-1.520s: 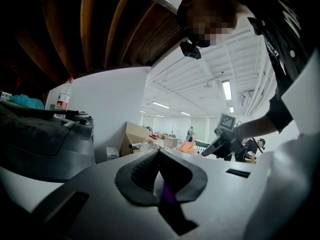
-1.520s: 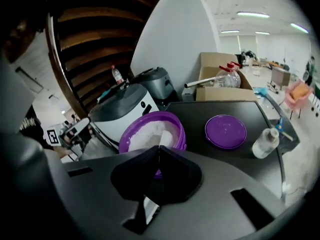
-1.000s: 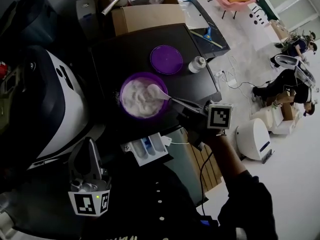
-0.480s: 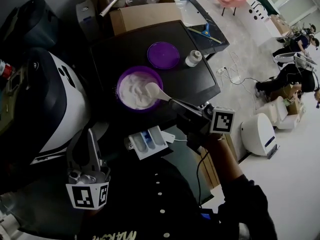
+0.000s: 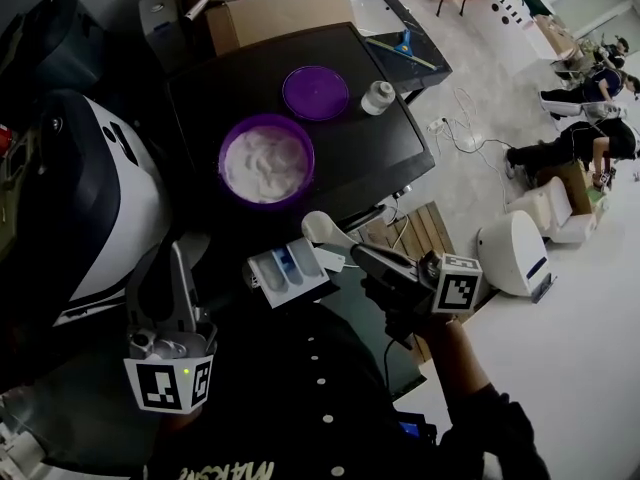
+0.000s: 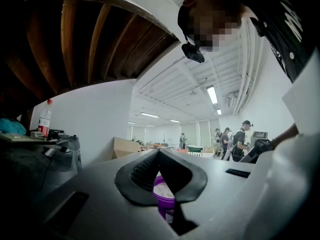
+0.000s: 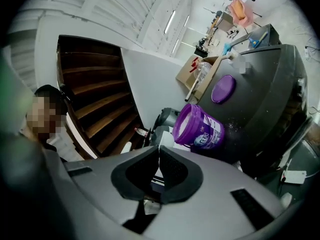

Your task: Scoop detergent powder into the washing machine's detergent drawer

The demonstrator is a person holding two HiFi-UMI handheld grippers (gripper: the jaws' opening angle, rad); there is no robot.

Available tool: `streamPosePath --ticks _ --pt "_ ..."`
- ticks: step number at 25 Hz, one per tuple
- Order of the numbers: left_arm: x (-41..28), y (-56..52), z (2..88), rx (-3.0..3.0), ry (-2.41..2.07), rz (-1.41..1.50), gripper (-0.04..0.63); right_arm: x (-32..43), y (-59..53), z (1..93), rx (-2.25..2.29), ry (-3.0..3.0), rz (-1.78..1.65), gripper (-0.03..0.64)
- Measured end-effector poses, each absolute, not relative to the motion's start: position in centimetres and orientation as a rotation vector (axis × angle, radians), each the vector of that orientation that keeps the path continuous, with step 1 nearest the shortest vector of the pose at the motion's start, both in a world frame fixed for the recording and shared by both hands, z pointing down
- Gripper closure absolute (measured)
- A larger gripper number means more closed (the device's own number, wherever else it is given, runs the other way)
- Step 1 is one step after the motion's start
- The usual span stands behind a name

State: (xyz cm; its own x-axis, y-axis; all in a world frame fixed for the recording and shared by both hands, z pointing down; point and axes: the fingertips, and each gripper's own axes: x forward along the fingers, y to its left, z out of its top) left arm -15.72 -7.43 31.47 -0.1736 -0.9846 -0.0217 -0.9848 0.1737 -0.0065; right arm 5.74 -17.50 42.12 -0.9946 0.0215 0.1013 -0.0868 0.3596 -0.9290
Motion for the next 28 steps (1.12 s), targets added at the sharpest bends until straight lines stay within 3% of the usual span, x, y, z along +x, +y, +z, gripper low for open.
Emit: streamPosePath --ticks 6,15,28 --pt "-14.6 -8.0 31.9 -2.056 2.369 0.005 0.580 7.6 -15.5 45.0 0.100 -2.462 1.729 0.586" --pt "-14.1 -7.1 33.6 -2.089 2.404 -0.097 0.580 8.7 -13.5 53.9 0.049 -2.377 1.463 0.586" --pt "-13.6 -4.6 37.3 -2.095 2.502 -0.249 0.580 8.5 -12.1 62.7 -0.059 -2.315 0.865 0.586"
